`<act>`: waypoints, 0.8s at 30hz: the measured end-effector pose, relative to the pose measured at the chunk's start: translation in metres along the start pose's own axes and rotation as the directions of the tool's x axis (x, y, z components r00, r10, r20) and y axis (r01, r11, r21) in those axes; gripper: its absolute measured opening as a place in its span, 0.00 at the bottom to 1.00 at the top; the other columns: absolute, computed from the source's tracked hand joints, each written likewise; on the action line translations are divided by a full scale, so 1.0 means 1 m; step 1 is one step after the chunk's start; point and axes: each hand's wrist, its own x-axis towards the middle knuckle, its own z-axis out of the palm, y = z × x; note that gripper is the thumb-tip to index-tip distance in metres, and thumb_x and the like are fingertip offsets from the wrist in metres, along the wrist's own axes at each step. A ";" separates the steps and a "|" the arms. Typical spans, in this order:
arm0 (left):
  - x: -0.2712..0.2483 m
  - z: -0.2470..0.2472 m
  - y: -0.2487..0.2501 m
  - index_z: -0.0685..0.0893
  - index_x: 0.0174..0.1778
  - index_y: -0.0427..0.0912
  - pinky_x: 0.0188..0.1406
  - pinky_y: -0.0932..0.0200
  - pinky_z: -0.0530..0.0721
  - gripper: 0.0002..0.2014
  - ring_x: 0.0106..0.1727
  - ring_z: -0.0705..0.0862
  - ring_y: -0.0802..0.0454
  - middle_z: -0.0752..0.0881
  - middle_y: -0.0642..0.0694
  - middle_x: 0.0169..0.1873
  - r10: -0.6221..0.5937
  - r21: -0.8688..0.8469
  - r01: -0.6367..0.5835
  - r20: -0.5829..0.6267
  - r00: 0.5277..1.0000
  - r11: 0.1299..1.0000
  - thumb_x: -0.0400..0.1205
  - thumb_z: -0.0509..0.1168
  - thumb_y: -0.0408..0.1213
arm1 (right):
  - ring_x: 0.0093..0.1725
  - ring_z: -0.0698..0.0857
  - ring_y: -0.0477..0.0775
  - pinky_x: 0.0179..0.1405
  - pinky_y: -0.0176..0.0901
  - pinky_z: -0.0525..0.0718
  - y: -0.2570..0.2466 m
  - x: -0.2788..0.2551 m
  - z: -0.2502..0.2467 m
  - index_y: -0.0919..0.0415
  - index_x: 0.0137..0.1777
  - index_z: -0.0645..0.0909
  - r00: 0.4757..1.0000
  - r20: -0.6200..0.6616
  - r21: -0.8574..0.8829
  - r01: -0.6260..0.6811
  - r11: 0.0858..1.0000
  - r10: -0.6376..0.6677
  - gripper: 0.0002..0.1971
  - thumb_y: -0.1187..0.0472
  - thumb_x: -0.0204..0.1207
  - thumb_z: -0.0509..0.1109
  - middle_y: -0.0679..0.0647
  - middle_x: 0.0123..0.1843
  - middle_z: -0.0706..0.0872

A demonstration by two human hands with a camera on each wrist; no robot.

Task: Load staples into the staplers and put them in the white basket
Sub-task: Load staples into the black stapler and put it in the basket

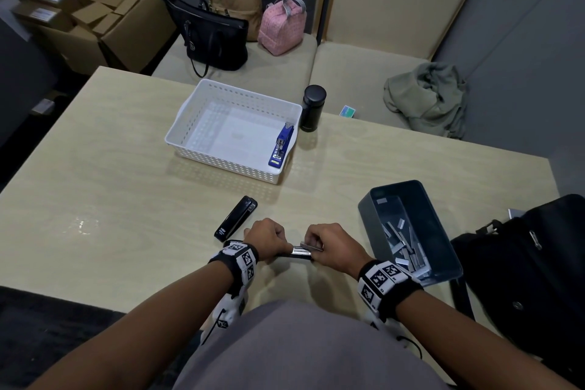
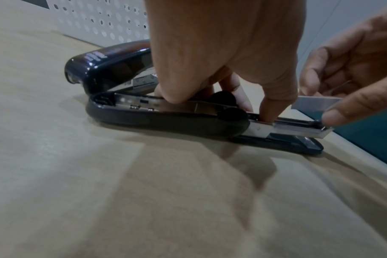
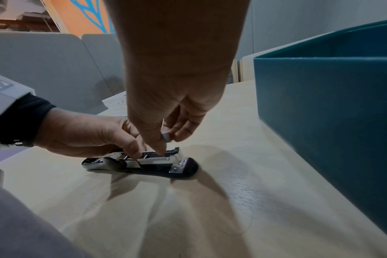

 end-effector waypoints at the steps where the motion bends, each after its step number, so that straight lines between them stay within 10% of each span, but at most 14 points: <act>1: 0.000 0.000 0.000 0.90 0.31 0.42 0.58 0.50 0.78 0.12 0.42 0.87 0.50 0.91 0.49 0.30 0.002 0.002 -0.002 0.002 1.000 1.000 0.59 0.75 0.46 | 0.37 0.81 0.49 0.36 0.49 0.83 0.000 0.000 -0.001 0.52 0.41 0.80 1.000 -0.011 0.004 -0.005 1.000 0.005 0.04 0.59 0.70 0.73 0.46 0.36 0.83; 24: 0.001 -0.003 0.000 0.90 0.31 0.41 0.58 0.47 0.81 0.13 0.40 0.86 0.51 0.85 0.54 0.23 0.030 0.026 -0.030 0.011 0.999 0.999 0.60 0.76 0.47 | 0.44 0.85 0.56 0.36 0.46 0.80 -0.006 0.001 0.007 0.53 0.46 0.89 0.998 0.015 -0.219 -0.061 0.974 0.066 0.09 0.58 0.68 0.69 0.51 0.46 0.88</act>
